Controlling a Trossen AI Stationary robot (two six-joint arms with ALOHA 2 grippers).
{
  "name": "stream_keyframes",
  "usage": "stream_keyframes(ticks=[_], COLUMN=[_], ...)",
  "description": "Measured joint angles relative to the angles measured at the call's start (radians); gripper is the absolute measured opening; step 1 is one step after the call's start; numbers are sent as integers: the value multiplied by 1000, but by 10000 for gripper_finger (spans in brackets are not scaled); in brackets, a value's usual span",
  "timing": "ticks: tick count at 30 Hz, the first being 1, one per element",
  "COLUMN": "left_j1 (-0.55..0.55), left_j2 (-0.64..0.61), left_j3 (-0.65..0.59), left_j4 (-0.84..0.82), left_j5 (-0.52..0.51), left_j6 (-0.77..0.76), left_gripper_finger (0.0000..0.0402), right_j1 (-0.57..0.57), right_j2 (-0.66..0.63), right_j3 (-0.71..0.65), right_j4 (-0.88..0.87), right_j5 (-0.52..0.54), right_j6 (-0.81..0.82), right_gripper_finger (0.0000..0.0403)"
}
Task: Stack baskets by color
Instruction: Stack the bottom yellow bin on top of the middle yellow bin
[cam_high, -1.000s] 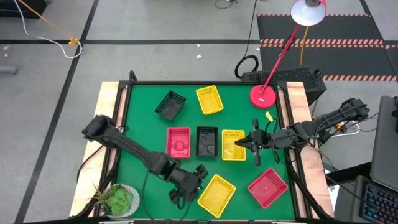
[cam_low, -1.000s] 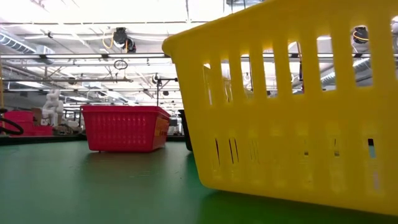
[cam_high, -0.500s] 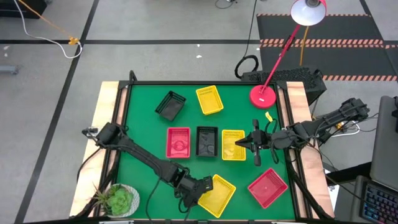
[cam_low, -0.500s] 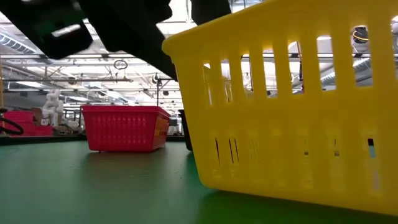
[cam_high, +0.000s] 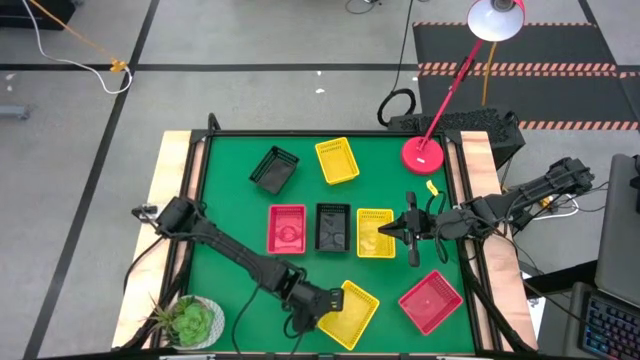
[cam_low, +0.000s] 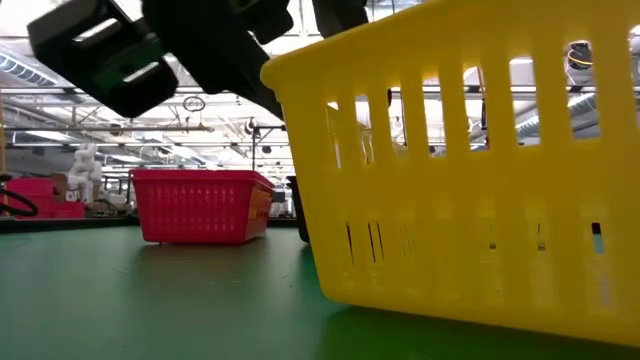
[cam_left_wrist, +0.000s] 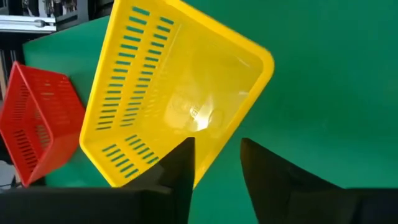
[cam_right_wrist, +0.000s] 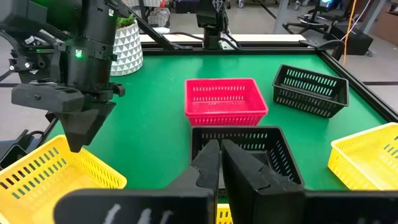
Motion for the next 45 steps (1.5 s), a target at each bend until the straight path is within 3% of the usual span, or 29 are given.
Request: stream_keyframes(ticks=[7, 19, 45], left_j1=[13, 12, -2], left_j2=[13, 24, -80], left_j3=[0, 0, -1], left_j4=[13, 52, 72], left_j5=[70, 70, 56], left_j6=[63, 73, -48], left_gripper_finger=[79, 11, 9], right_j1=[0, 0, 0], right_j2=[0, 0, 0], right_j3=[0, 0, 0], right_j4=[-1, -11, -16], right_j5=[1, 2, 2], right_j6=[0, 0, 0], right_gripper_finger=[11, 11, 11])
